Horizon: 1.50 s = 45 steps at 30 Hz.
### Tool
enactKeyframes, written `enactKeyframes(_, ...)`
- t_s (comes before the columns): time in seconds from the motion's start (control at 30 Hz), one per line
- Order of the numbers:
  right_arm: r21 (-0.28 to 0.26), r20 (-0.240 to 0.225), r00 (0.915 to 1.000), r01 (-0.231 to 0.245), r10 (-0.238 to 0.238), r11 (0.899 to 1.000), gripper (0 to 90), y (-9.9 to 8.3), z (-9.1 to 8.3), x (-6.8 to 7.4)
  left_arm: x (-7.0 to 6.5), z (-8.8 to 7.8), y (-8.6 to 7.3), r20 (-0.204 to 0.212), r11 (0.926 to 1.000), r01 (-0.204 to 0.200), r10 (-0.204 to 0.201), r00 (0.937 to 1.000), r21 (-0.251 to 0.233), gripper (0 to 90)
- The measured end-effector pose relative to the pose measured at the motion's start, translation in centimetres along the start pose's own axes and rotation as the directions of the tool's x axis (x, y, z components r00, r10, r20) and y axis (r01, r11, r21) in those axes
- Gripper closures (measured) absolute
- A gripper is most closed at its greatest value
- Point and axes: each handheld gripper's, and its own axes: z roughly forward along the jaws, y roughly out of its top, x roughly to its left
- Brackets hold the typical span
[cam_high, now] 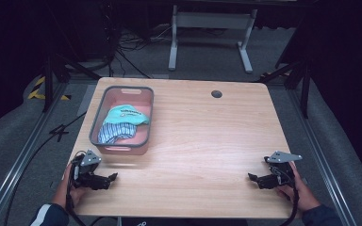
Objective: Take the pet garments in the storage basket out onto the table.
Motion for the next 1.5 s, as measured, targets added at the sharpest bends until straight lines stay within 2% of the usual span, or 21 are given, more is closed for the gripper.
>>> enactKeyframes(0.2, 0.001, -0.008, 0.9999, 0.008, -0.008, 1.0, 0.4, 0.1, 0.1, -0.1, -0.1, -0.1, -0.2, -0.012, 0.9999, 0.012, -0.012, 0.9999, -0.008, 0.4)
enactKeyframes(0.5, 0.001, -0.005, 1.0, 0.005, -0.005, 1.0, 0.5, 0.1, 0.1, -0.1, 0.0, -0.1, -0.1, 0.001, 1.0, 0.005, -0.005, 1.0, -0.004, 0.1)
enactKeyframes(0.67, -0.001, -0.004, 1.0, 0.004, -0.004, 1.0, 0.5, 0.1, 0.1, -0.1, 0.0, -0.3, 0.2, 0.0, 0.9992, -0.008, 0.008, 1.0, 0.038, 1.8)
enactKeyframes(0.73, -0.003, -0.001, 1.0, 0.001, -0.001, 1.0, 0.6, 0.0, 0.1, 0.0, -0.1, -0.4, 0.2, 0.002, 0.9994, -0.001, 0.001, 1.0, 0.034, 3.1)
enactKeyframes(0.87, 0.0, -0.002, 1.0, 0.004, -0.004, 1.0, 0.6, 0.0, 0.0, 0.0, -0.1, -0.7, 0.3, 0.02, 0.9987, -0.026, 0.025, 0.9995, 0.045, 8.4)
enactKeyframes(0.9, 0.0, -0.002, 1.0, 0.004, -0.004, 1.0, 0.7, 0.0, -0.1, 0.0, -0.1, -0.8, 0.3, 0.018, 0.9987, -0.021, 0.02, 0.9996, 0.047, 11.9)
enactKeyframes(0.93, 0.0, -0.002, 1.0, 0.004, -0.004, 1.0, 0.7, 0.0, -0.1, 0.0, 0.0, -1.1, 0.4, 0.01, 0.9975, -0.046, 0.045, 0.9989, 0.053, 17.1)
enactKeyframes(1.0, 0.0, -0.002, 1.0, 0.004, -0.004, 1.0, 0.7, 0.0, -0.1, 0.0, -0.1, -1.2, 0.4, 0.019, 0.9978, -0.034, 0.033, 0.9993, 0.056, 15.9)
enactKeyframes(1.1, 0.0, -0.001, 1.0, 0.004, -0.004, 1.0, 0.7, -0.1, -0.1, 0.0, -0.2, -1.8, 0.6, 0.045, 0.9984, -0.054, 0.053, 0.9976, 0.016, 16.1)
enactKeyframes(1.13, -0.001, -0.001, 1.0, 0.004, -0.004, 1.0, 0.7, -0.1, -0.1, 0.0, -0.2, -2.3, 1.0, 0.02, 0.9983, -0.057, 0.057, 0.9982, 0.013, 16.5)
enactKeyframes(1.2, -0.001, -0.001, 1.0, 0.004, -0.004, 1.0, 0.7, -0.1, -0.1, 0.0, -0.3, -2.6, 1.2, 0.013, 0.9986, -0.053, 0.053, 0.9985, 0.002, 16.3)
enactKeyframes(1.23, -0.001, -0.001, 1.0, 0.004, -0.004, 1.0, 0.7, -0.1, -0.1, 0.0, -0.3, -2.9, 1.4, 0.016, 0.9982, -0.061, 0.061, 0.998, -0.001, 16.8)
enactKeyframes(1.27, -0.001, -0.001, 1.0, 0.004, -0.004, 1.0, 0.7, -0.1, -0.1, 0.0, -0.4, -3.5, 1.8, -0.005, 0.9967, -0.08, 0.08, 0.9968, -0.015, 16.8)
enactKeyframes(1.33, -0.001, -0.001, 1.0, 0.004, -0.004, 1.0, 0.7, -0.1, -0.1, 0.0, -0.6, -3.7, 1.9, -0.004, 0.9967, -0.078, 0.078, 0.9969, -0.021, 16.8)
enactKeyframes(1.43, -0.001, -0.001, 1.0, 0.004, -0.004, 1.0, 0.7, -0.1, -0.1, 0.0, -0.8, -4.5, 2.5, -0.011, 0.9921, -0.12, 0.12, 0.9927, -0.034, 17.0)
enactKeyframes(1.47, -0.001, -0.001, 1.0, 0.004, -0.004, 1.0, 0.7, -0.1, -0.1, 0.0, -0.9, -4.6, 2.6, -0.002, 0.9928, -0.115, 0.115, 0.9934, -0.035, 17.5)
enactKeyframes(1.5, 0.0, -0.001, 1.0, 0.004, -0.004, 1.0, 0.7, -0.1, -0.1, 0.0, -0.9, -4.8, 2.8, -0.001, 0.9909, -0.129, 0.129, 0.9916, -0.038, 19.4)
